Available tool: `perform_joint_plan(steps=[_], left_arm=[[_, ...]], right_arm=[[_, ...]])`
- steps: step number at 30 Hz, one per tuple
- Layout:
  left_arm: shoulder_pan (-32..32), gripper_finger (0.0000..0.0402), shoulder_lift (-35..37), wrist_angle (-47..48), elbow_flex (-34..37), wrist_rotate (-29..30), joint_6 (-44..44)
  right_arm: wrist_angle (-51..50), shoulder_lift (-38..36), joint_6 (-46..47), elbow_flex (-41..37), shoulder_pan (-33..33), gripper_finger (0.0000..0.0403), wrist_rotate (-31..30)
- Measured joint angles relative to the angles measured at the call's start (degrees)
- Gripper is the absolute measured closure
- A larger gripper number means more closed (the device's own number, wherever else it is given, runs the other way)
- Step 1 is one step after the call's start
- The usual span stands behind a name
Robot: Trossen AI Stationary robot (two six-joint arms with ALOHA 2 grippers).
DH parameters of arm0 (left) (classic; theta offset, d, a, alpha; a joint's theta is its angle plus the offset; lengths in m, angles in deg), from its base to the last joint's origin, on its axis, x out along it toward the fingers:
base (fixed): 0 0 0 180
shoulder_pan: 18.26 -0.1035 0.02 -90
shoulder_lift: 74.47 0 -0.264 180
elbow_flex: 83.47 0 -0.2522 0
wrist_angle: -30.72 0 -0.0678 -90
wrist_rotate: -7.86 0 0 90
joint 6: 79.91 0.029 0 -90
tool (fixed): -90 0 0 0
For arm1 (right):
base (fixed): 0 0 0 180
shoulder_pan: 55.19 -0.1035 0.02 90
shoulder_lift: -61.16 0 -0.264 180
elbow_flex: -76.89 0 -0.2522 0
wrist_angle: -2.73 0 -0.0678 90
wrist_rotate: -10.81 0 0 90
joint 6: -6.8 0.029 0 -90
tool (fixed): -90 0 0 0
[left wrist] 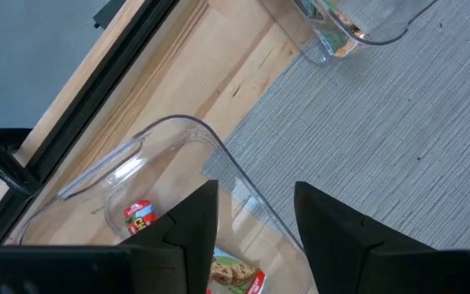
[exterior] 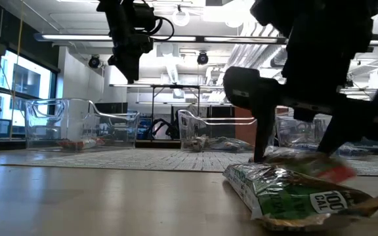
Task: Pick and place Granola Bars by type
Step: Put the red granola bar into the left transparent bin
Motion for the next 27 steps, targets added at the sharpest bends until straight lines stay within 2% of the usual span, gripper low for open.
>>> perform_joint_plan(steps=[7, 14, 17, 23, 27], left_arm=[[0.0, 0.0246, 0.0, 0.0, 0.0, 0.0, 0.1], [0.0, 0.0246, 0.0, 0.0, 0.0, 0.0, 0.2], [0.0, 0.0246, 0.0, -0.2, 0.0, 0.0, 0.2], [0.0, 0.0246, 0.0, -0.5, 0.0, 0.0, 0.2], [0.0, 0.0246, 0.0, -0.5, 0.0, 0.0, 0.2]], right_arm=[[4.3, 3.1, -9.2, 0.1, 1.5, 0.0194, 2.6], [3.7, 3.4, -5.9, 0.1, 3.7, 0.0198, 6.1], [2.8, 3.5, -5.5, 0.1, 4.3, 0.0215, 8.2], [2.6, 3.6, -5.1, 0.0, 4.5, 0.0275, 9.7], [4.0, 3.5, -0.4, 0.0, 4.9, 0.0301, 9.8]])
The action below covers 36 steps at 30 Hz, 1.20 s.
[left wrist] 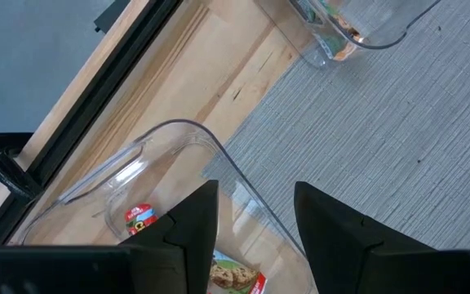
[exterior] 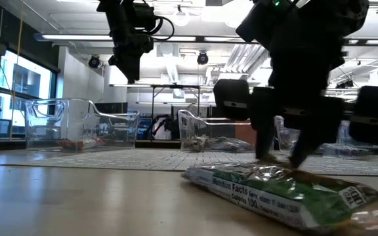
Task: Pick and place Granola Bars by type
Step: Put the red granola bar into the left transparent bin
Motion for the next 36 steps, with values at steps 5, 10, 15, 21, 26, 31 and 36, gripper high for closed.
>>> perform_joint_plan(steps=[5, 10, 15, 21, 26, 31, 36], left_arm=[[0.0, 0.0246, 0.0, 0.1, 0.0, 0.0, 0.0], [0.0, 0.0246, 0.0, 0.2, -0.1, 0.0, 0.0], [0.0, 0.0246, 0.0, 1.2, -3.1, 0.5, 4.7], [0.0, 0.0246, 0.0, 8.2, -11.4, 11.5, 9.4], [0.0, 0.0246, 0.0, 13.3, -19.9, 22.7, 8.8], [0.0, 0.0246, 0.0, 14.1, -25.1, 30.1, 7.1], [0.0, 0.0246, 0.0, 14.1, -25.9, 29.2, 7.1]], right_arm=[[3.2, -2.3, 3.8, -0.2, 1.2, 0.0310, -3.3], [8.3, -7.0, 2.4, -0.1, 3.3, 0.0311, -11.8], [29.6, -7.6, 0.7, -0.1, 8.8, 0.0311, -18.7], [47.9, -2.2, 13.5, 6.6, 17.8, 0.0311, -14.9], [35.8, 8.4, 21.3, 26.0, 21.8, 0.0311, -16.3], [10.4, 21.3, 20.5, 50.2, 23.4, 0.0311, -26.7], [-4.0, 33.1, 20.5, 70.5, 24.7, 0.0311, -26.7]])
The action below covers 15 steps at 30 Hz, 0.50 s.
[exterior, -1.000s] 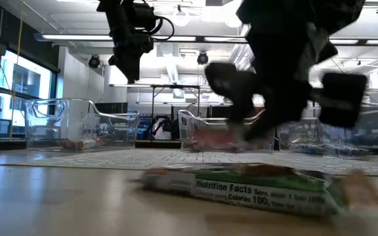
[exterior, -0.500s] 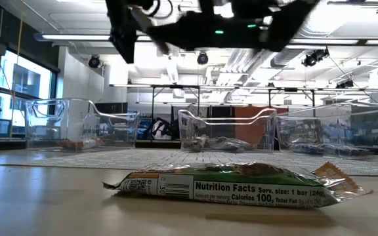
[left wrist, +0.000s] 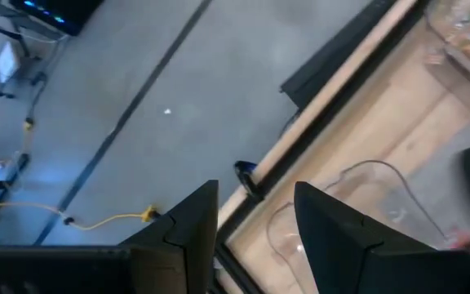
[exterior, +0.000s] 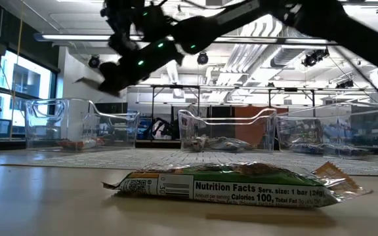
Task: Pick and place Granola Bars by type
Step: Put the red granola bar into the left transparent bin
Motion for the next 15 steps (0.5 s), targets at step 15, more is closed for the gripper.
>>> perform_joint_plan(steps=[15], left_arm=[[0.0, 0.0246, 0.0, 2.6, 0.0, -6.8, -1.4]], right_arm=[[-4.1, 10.1, -6.6, 13.4, 0.0, 0.0286, -12.1]])
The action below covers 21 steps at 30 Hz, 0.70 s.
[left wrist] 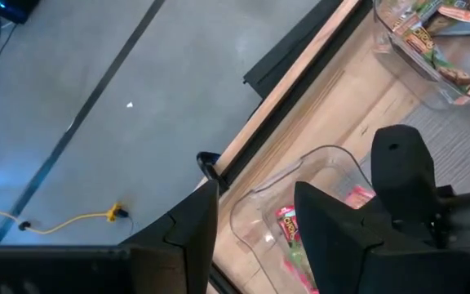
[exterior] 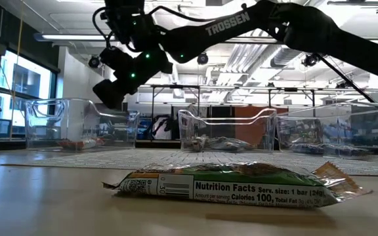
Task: Pick and place Granola Bars by type
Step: Put the red granola bar into the left transparent bin
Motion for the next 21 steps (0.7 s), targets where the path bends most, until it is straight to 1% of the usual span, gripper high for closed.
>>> perform_joint_plan(steps=[7, 9, 10, 12, 16, 19, 21], left_arm=[[0.0, 0.0246, 0.0, 0.1, 0.0, 0.0, -0.2], [0.0, 0.0246, 0.0, 0.4, 0.0, 0.0, -0.2], [0.0, 0.0246, 0.0, 0.5, 0.0, 0.0, -0.2], [0.0, 0.0246, 0.0, 0.9, 0.0, -0.1, -0.2], [0.0, 0.0246, 0.0, 3.0, 0.0, -0.1, -0.2], [0.0, 0.0246, 0.0, 5.0, 0.0, -0.1, -1.0], [0.0, 0.0246, 0.0, 5.7, 0.0, -0.1, -1.1]], right_arm=[[2.4, -0.1, -1.3, 0.0, -0.7, 0.0247, -0.1], [2.1, -0.3, -3.0, 0.0, -1.5, 0.0239, -1.6], [1.4, -0.7, -5.4, 0.0, -2.0, 0.0237, -2.9], [-1.6, -2.3, -11.8, 0.0, -3.4, 0.0234, -7.4], [-15.1, -8.2, -23.5, 0.1, -7.8, 0.0236, -21.8], [-28.5, -12.1, -26.3, 0.1, -11.4, 0.0237, -31.3], [-37.7, -14.7, -24.2, 0.0, -13.4, 0.0235, -34.1]])
